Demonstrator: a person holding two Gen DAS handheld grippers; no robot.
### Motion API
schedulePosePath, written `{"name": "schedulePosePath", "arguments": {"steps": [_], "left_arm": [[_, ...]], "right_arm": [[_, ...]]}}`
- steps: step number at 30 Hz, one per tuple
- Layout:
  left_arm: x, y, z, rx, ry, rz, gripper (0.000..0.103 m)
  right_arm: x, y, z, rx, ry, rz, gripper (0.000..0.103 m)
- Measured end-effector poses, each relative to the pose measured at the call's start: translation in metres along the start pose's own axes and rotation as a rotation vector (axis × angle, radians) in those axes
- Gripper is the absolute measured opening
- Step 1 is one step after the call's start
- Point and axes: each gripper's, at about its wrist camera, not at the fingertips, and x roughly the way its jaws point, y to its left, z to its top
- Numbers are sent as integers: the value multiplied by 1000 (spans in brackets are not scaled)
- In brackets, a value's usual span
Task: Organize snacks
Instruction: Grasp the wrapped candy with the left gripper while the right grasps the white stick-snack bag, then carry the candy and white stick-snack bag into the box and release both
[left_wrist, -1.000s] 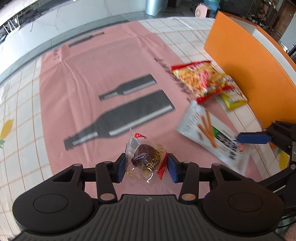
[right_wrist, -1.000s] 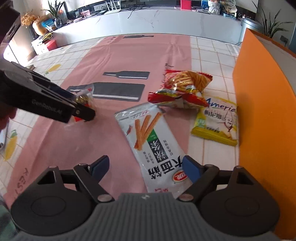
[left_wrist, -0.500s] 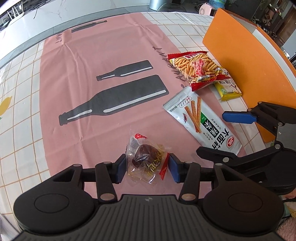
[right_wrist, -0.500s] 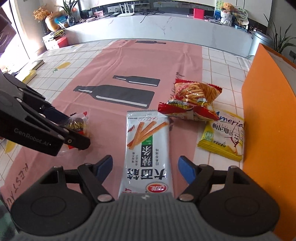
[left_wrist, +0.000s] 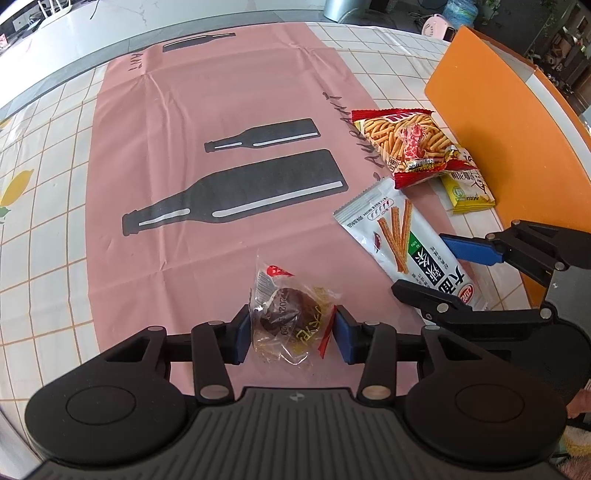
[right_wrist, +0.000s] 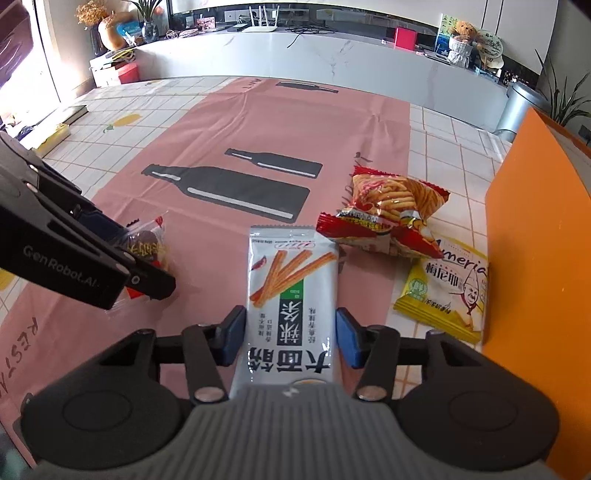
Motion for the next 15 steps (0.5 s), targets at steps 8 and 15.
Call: {"name": "schedulePosePath", "arguments": {"steps": [8, 15], "left_arm": [[-20, -13, 2, -27, -36, 14, 50], [-47, -34, 2, -71, -74, 31, 50]], "right_arm": [[-21, -2, -1, 35, 5, 37, 46], [-59, -4, -2, 34, -25, 52, 45]]}}
